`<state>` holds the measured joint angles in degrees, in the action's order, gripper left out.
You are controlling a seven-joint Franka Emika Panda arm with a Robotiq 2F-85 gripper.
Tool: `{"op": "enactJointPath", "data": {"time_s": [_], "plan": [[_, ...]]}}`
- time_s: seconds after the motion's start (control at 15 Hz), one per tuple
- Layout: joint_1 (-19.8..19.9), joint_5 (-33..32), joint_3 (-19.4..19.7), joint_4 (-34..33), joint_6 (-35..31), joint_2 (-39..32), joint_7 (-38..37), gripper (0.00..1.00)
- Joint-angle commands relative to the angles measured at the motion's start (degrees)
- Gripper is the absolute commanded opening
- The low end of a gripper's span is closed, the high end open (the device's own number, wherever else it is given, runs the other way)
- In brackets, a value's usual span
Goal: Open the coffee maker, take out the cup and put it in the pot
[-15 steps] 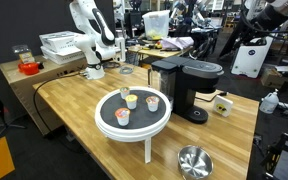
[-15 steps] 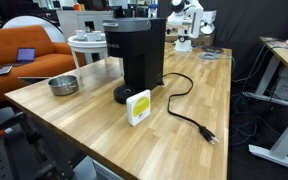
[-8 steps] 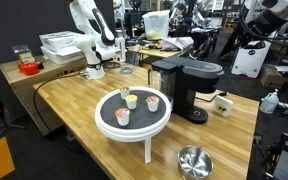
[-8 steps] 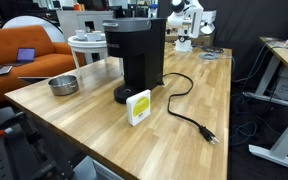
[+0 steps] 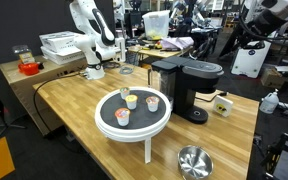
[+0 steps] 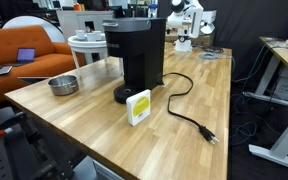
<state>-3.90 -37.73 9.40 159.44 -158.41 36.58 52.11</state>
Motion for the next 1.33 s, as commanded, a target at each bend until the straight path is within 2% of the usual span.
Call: {"op": "enactJointPath", "data": {"time_s": [0.0, 0.13, 0.4, 0.73, 1.0, 1.27], "plan": [[0.68, -0.01, -1.66, -0.03, -0.63, 0.31, 2.12, 0.00], [-0.98, -1.59, -1.19, -0.07, -0.17, 0.45, 0.93, 0.00], [-0.44, -4.84, -2.18, -0.07, 0.86, 1.33, -2.52, 0.00], [-1.93, -6.83, -1.00, -0.07, 3.04, 3.40, -8.82, 0.00], [-7.04, -4.33, 1.87, -0.07, 4.97, 4.19, -10.95, 0.00], [-11.86, -4.59, 4.70, -0.03, 12.35, 4.80, -10.60, 0.00]]}}
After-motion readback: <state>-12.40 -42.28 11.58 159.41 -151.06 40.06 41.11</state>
